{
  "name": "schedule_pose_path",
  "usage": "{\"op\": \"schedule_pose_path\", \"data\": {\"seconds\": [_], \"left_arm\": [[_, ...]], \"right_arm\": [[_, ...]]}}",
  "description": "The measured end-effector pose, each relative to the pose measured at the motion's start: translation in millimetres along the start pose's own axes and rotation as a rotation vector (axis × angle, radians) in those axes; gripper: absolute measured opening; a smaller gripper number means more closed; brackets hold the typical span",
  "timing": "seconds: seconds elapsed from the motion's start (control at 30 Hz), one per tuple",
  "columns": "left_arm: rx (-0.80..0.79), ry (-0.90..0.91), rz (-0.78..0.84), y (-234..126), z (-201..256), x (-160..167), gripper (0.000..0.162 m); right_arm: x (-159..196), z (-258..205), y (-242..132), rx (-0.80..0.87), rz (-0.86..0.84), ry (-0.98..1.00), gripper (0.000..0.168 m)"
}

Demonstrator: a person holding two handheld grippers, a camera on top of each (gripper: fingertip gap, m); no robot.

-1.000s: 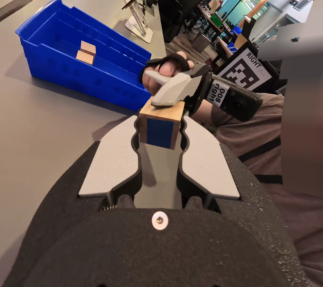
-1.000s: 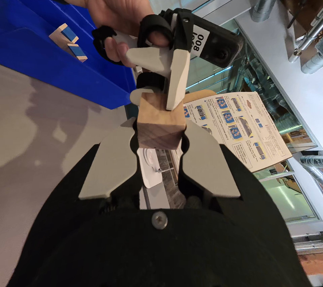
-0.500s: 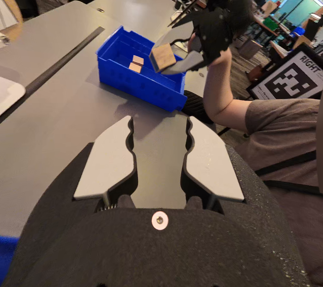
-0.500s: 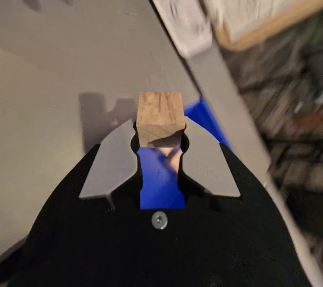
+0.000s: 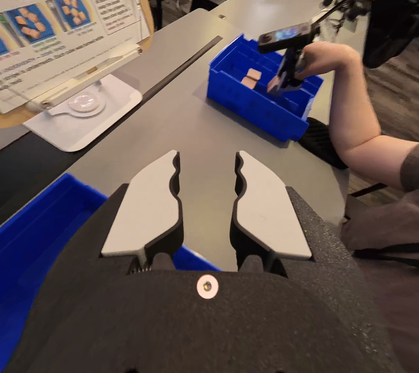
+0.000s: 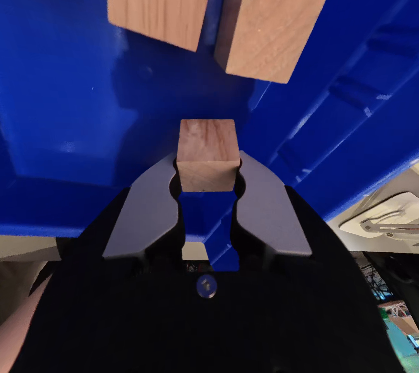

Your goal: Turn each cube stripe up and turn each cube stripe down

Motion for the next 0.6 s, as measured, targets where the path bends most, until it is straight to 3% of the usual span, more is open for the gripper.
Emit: {"op": "schedule_pose_path", "data": {"seconds": [0.23,0.37,0.43,0.53,0.6], "left_arm": [[-0.389,0.022,-0.259,-27,-47,39,0.046],[-0.493,0.055,-0.478,-42,-67,74,0.043],[-0.577,0.155,-0.571,-52,-82,86,0.042],[-0.54,0.274,-0.716,-54,-86,115,0.041],[-0.494,0.208,-0.809,-54,-86,136,0.043]], "right_arm": [[-4,-2,17,-0.01,-0.068,-0.03,0.047],[-10,-3,16,-0.02,-0.047,-0.013,0.048],[-12,-1,12,-0.013,-0.024,0.013,0.051],[-13,1,2,-0.008,0.024,0.043,0.057],[-12,1,-9,-0.021,0.068,0.075,0.059]]}}
Point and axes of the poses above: each gripper's, where its closed fingertips meet, y out along the fingers, x out of its underside, z = x × y across the jaws, the point moved 3 cm from there along -y, back along the fingers, and after that the axes turned 2 degrees about y, right-handed, at the moved point
